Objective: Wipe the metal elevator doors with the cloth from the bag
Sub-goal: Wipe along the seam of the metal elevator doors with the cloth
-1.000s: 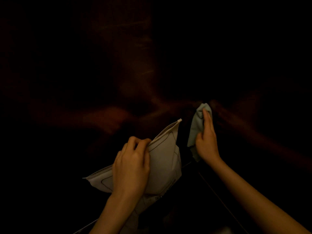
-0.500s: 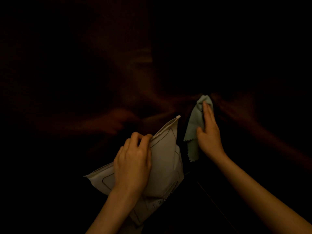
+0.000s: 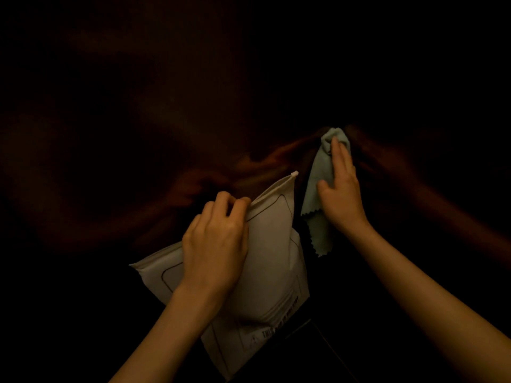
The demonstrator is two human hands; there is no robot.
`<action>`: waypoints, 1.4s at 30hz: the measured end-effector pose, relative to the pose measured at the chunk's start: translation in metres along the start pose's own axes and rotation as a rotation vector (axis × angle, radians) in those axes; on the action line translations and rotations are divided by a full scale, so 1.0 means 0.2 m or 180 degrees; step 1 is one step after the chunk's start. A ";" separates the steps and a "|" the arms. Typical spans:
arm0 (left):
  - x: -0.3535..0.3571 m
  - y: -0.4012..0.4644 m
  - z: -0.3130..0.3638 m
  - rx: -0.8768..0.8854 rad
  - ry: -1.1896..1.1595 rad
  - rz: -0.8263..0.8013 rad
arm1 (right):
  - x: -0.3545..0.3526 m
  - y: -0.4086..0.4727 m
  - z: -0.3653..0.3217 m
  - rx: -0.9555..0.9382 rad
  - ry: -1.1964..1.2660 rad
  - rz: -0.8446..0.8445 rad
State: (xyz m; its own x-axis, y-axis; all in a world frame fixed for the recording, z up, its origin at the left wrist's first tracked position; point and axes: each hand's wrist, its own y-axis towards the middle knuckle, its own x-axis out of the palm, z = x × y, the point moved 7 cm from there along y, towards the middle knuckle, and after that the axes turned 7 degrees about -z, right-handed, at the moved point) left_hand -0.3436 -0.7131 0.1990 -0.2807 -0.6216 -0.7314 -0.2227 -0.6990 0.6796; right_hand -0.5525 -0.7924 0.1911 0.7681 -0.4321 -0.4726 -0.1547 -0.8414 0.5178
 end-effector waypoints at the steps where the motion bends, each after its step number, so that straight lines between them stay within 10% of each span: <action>1: -0.01 0.01 0.00 -0.0010 0.0000 0.0015 | 0.02 -0.02 0.02 0.0070 -0.0015 -0.0073; 42: -0.50 0.36 -0.09 0.0269 0.0859 0.0812 | -0.12 0.36 -0.40 -0.0886 -0.1336 0.0830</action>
State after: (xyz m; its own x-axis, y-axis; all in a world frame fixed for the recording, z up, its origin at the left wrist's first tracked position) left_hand -0.3138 -0.7075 0.3210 -0.0835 -0.8506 -0.5191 -0.2569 -0.4850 0.8359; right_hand -0.5324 -0.8177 0.2968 0.4048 -0.7540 -0.5173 -0.0930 -0.5967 0.7970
